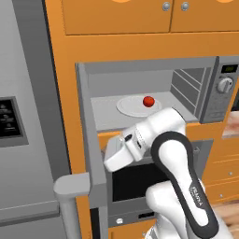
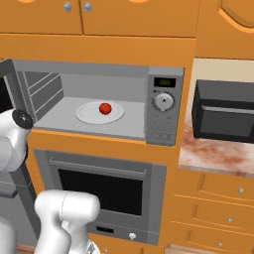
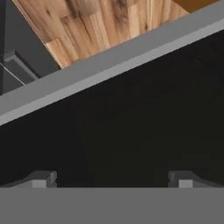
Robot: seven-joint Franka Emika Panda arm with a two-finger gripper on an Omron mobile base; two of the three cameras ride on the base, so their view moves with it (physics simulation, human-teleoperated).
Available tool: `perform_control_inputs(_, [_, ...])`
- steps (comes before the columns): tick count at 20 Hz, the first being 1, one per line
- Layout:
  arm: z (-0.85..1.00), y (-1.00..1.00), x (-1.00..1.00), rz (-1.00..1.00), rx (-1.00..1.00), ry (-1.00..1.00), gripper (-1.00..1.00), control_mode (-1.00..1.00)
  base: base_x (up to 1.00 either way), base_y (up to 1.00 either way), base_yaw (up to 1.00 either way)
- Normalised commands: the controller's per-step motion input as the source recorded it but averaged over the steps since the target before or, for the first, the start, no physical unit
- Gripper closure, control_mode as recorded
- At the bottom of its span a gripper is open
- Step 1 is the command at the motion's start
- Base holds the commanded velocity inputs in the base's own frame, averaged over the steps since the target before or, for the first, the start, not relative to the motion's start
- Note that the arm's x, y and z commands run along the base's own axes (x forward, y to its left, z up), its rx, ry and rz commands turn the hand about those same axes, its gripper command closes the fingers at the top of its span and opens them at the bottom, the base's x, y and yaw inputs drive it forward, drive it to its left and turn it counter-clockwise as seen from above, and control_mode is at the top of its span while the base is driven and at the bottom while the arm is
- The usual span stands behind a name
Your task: Open the microwave door.
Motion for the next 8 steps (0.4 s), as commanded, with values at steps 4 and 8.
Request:
perform_control_inputs(4, [-0.37, 0.88, 0.43, 0.00, 0.02, -0.30, -1.00, -1.00, 0.00, 0.00, 0.00])
perform_control_inputs(8, [0.00, 0.00, 0.00, 0.00, 0.00, 0.00, -1.00, -1.00, 0.00, 0.00, 0.00])
